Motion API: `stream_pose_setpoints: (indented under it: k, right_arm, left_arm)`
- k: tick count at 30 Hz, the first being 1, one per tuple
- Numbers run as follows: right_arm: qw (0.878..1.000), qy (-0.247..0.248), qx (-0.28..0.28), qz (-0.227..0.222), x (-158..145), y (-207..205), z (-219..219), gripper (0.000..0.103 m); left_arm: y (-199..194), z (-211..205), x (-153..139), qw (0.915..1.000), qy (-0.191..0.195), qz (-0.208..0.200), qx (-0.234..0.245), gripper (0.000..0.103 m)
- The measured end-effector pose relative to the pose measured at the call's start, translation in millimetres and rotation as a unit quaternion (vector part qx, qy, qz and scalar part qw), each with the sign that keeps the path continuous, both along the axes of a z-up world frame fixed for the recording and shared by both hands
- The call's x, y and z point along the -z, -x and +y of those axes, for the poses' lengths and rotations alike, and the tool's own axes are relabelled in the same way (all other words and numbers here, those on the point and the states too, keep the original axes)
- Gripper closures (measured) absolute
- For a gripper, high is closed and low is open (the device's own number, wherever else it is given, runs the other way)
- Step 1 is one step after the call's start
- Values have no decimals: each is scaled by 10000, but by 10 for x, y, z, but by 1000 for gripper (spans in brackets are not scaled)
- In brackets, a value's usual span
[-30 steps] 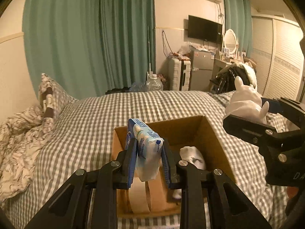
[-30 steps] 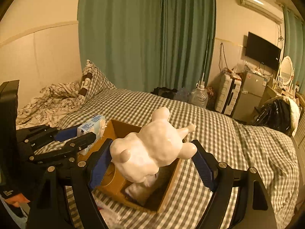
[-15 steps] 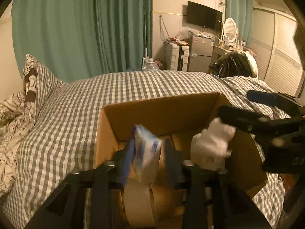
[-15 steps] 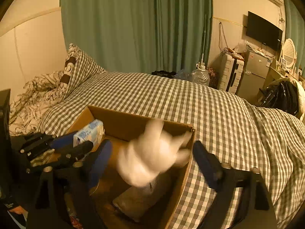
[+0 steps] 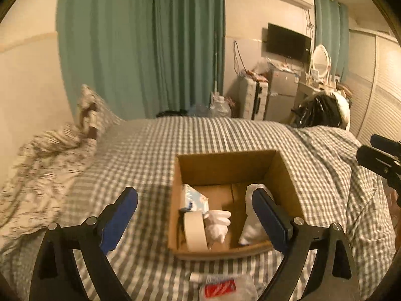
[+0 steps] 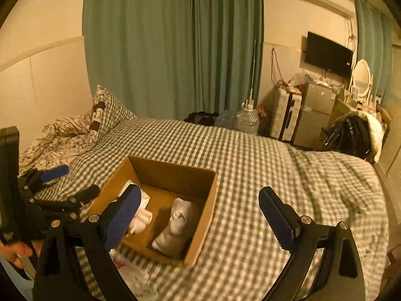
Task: Organize objects
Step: 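Lower the medicine box and plush toy into the box and release both, then grasp the blue blister pack with the left gripper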
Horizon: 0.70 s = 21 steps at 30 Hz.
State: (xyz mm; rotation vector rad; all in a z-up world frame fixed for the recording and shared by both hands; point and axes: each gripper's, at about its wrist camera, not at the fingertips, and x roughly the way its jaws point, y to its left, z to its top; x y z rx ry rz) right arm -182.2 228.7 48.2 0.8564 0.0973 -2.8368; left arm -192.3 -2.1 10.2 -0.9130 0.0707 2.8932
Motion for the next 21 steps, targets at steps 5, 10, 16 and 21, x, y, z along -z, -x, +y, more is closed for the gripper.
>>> stream_pose_setpoints:
  k: [5,10,16,21]
  right_arm:
    - [9996,-89,-56,264,-395,-613,85,7]
    - [9986,-188,-79,493,-628,-1086,112,6]
    - [9986,-264,-51,466,-509,-1513,132,5]
    - [9992,-291,-14,279,-98,-1673,125,5]
  left_arm:
    - [-550,-109,-419,9992,-81,375,-135,0]
    - [-1064,-156,-574,9982,1,535,-283,0]
    - [-1479,-151,-180,9988,200,346,-281,0]
    - [-1635,-86,420,9990,338,-75,-287,0]
